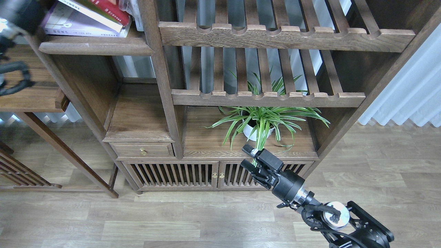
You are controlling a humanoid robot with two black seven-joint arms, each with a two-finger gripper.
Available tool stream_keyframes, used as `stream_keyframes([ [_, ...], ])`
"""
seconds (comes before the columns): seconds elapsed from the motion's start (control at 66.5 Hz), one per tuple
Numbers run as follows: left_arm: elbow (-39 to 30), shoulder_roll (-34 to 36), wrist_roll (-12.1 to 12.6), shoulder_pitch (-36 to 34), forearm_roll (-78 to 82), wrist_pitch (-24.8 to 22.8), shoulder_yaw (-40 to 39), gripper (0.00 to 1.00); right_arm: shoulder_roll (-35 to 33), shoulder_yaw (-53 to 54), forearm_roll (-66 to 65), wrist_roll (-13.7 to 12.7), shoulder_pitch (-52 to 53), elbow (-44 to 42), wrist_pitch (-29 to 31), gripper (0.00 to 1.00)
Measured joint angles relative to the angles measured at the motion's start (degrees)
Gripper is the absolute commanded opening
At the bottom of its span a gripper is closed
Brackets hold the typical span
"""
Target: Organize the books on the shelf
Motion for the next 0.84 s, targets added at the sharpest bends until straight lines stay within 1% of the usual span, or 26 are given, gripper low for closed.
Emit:
stream_keyframes([
  [0.03,-0.84,0.83,0.07,1.08,-1.05,0.00,-0.09,0.99,0.02,0.01,0.01,0.00,-0.15,0.45,0.00,1.00],
  [0.045,-1.89,1.82,0.16,3.06,-2.46,0.00,-0.13,1.00,0.07,0.01,0.00,0.00,-0.48,1.23,0.00,1.00],
  [0.135,-2.63,2.61,0.19,5.81,-3.50,-0.01,-0.23,1.00,0.12,0.01,0.00,0.00,-0.90,2.20,0.00,1.00],
  [0.331,-2.86,1.81,0.46,14.65,-3.94,0.00,0.76,1.00,0.10,0.09,-0.07,-0.06,-1.29,3.11,0.00,1.00],
  [0.556,-3.29,-4.49,0.55,22.10,-4.00,0.00,1.29,1.00,0.09,0.09,-0.10,-0.09,-1.01,4.85,0.00,1.00],
  [0.721,-3.43,-10.78,0.55,25.27,-4.04,0.00,1.83,1.00,0.54,0.10,-0.31,-0.09,-0.28,5.01,0.00,1.00],
  [0.767,-3.44,-12.76,0.56,26.13,-4.04,0.00,2.51,1.00,0.56,0.29,-0.33,-0.10,-0.13,5.01,0.00,1.00],
  [0.782,-3.44,-14.57,0.63,26.75,-4.03,0.00,3.51,1.00,0.57,0.97,-0.35,-0.09,0.08,5.01,0.00,1.00],
  [0.842,-3.44,-16.02,0.69,27.06,-4.01,0.00,4.61,1.00,0.64,1.77,-0.38,-0.10,0.17,5.01,0.00,1.00],
])
